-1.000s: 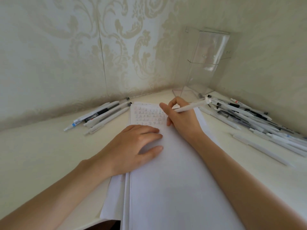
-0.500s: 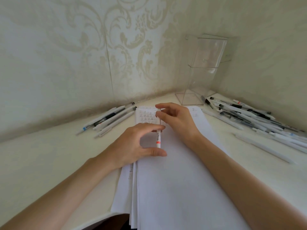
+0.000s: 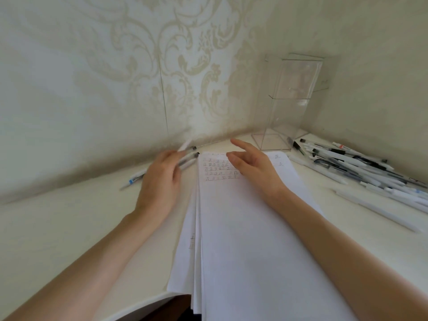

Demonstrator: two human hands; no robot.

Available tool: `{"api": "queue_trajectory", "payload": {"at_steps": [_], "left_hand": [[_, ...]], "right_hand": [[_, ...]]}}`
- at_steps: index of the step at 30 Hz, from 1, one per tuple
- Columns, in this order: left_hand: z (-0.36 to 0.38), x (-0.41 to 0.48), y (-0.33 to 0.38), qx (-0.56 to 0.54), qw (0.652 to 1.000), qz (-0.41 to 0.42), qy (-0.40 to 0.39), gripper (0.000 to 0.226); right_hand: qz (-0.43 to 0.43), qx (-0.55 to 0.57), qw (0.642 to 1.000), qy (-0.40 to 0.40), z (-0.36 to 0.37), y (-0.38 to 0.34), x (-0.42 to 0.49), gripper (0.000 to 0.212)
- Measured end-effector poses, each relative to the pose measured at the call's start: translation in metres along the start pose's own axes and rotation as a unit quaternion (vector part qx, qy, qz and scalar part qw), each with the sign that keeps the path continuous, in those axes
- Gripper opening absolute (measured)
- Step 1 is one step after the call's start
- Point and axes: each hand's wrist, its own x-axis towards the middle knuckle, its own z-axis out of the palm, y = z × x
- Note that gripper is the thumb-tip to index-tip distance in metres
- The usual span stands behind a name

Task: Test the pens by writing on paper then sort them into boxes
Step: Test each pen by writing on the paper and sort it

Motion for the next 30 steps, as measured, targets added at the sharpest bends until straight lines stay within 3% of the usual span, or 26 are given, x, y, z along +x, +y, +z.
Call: {"api": "queue_trajectory", "payload": {"at_steps": [2,4,7,9,12,14,18,21,25,28,30], "left_hand": [[-0.002,0.001,-0.009,0.070,0.996,-0.059,0.008,0.042],[-0.001,0.003,-0.011,0.129,0.990,-0.052,0.003,0.039],[0.004,0.000,0.000,0.128,0.990,0.048,-0.021,0.029],[0.007,-0.008,0.016,0.049,0.984,0.120,-0.121,0.040],[0.012,-0.023,0.035,-0.025,0.929,0.234,-0.286,0.052],[0.014,-0.028,0.037,-0.037,0.905,0.250,-0.342,0.064],[0.017,-0.027,0.034,-0.041,0.908,0.228,-0.349,0.071],[0.019,-0.028,0.035,-0.048,0.909,0.233,-0.341,0.070],[0.018,-0.027,0.036,-0.048,0.907,0.223,-0.353,0.060],[0.018,-0.028,0.036,-0.049,0.909,0.220,-0.352,0.062],[0.017,-0.029,0.037,-0.046,0.909,0.223,-0.349,0.064]], "right_hand": [[-0.005,-0.044,0.999,-0.007,0.002,0.001,-0.001,0.036],[-0.012,-0.082,0.996,-0.017,0.005,0.001,-0.002,0.031],[-0.017,-0.144,0.989,-0.019,0.002,-0.004,-0.004,0.026],[-0.028,-0.220,0.975,-0.010,-0.011,-0.008,-0.007,0.024],[-0.032,-0.345,0.938,0.035,-0.043,-0.009,-0.021,0.026],[-0.003,-0.418,0.905,0.076,-0.073,-0.005,-0.037,0.028],[0.099,-0.548,0.818,0.142,-0.130,0.007,-0.076,0.030],[0.153,-0.587,0.783,0.141,-0.154,0.017,-0.096,0.032],[0.122,-0.556,0.806,0.159,-0.159,0.027,-0.104,0.021],[0.031,-0.487,0.852,0.191,-0.147,0.021,-0.098,0.015],[-0.029,-0.479,0.857,0.189,-0.132,0.014,-0.085,0.020]]}}
